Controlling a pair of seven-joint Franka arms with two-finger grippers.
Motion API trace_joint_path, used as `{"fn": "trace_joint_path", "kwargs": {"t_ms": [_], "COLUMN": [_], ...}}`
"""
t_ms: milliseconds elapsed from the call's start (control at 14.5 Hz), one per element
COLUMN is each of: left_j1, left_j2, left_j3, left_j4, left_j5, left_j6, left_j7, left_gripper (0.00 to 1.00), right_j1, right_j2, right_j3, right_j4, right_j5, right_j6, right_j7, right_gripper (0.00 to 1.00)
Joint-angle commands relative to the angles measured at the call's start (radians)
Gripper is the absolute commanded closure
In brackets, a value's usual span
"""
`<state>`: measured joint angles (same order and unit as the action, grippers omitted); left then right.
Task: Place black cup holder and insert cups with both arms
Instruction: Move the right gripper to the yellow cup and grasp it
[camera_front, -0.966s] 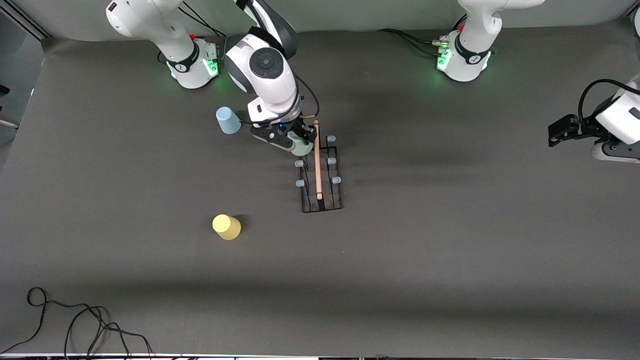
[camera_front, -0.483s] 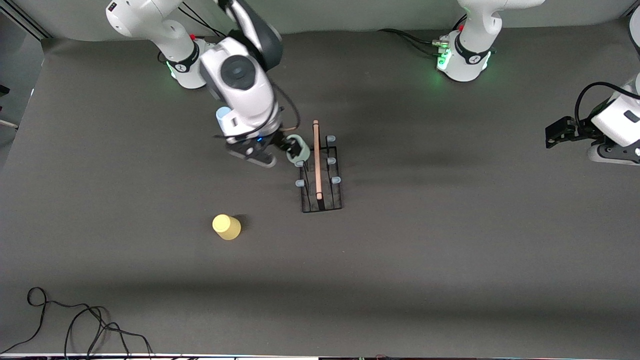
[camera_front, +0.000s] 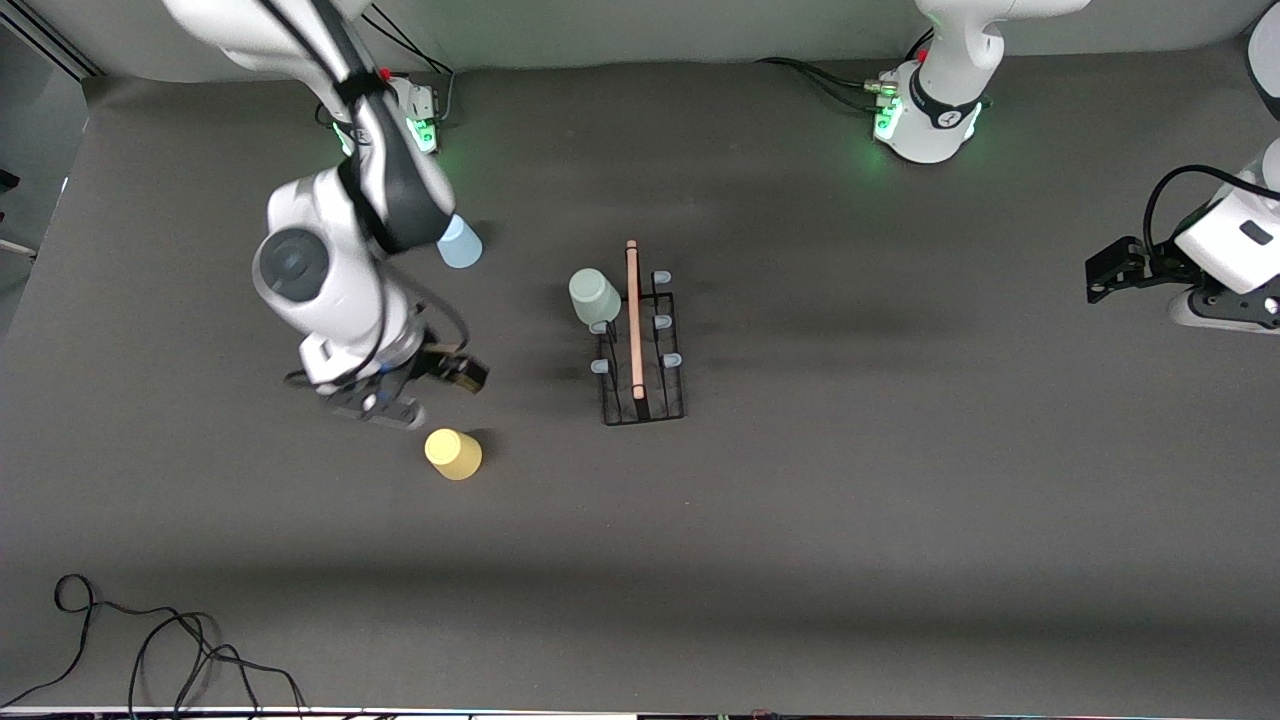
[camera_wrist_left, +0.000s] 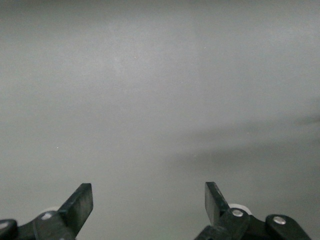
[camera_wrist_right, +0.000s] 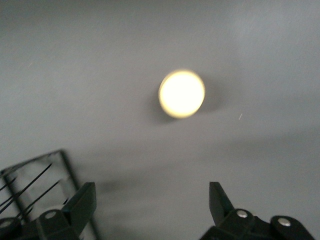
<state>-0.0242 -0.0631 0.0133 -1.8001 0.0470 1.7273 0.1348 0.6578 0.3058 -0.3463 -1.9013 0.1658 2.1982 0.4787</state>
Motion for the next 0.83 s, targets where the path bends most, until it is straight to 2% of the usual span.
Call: {"fn": "trace_joint_path", "kwargs": {"t_ms": [0, 207, 414, 759], "left_j1": [-0.008, -0.014, -0.016, -0.011], "left_j2": [-0.03, -0.034, -0.027, -0.044], "left_j3": [-0.012, -0.019, -0.024, -0.039], "left_j4": [-0.008, 0.03, 0.076, 0.087], "left_j5": [-0.01, -0.015, -0.03, -0.03], "left_j6": [-0.003, -0.05, -0.08, -0.141], "left_j7": [-0.036, -0.037, -0.044, -0.041], "left_gripper": [0.0, 0.0, 0.0, 0.0], "right_j1": [-0.03, -0.052, -0.055, -0.055], "right_j2": [0.119, 0.205, 0.289, 0.361], "right_j3": [0.003, 0.007, 0.01, 0.012], "right_j4": [0.019, 0.027, 0.102, 0.13], "right_j5": [0.029, 0.034, 0.153, 0.169], "right_j6": [0.119, 0.242, 0.252, 0.259], "right_j7": [-0.086, -0.1, -0.136, -0.166], "right_gripper": [0.0, 0.0, 0.0, 0.01]}}
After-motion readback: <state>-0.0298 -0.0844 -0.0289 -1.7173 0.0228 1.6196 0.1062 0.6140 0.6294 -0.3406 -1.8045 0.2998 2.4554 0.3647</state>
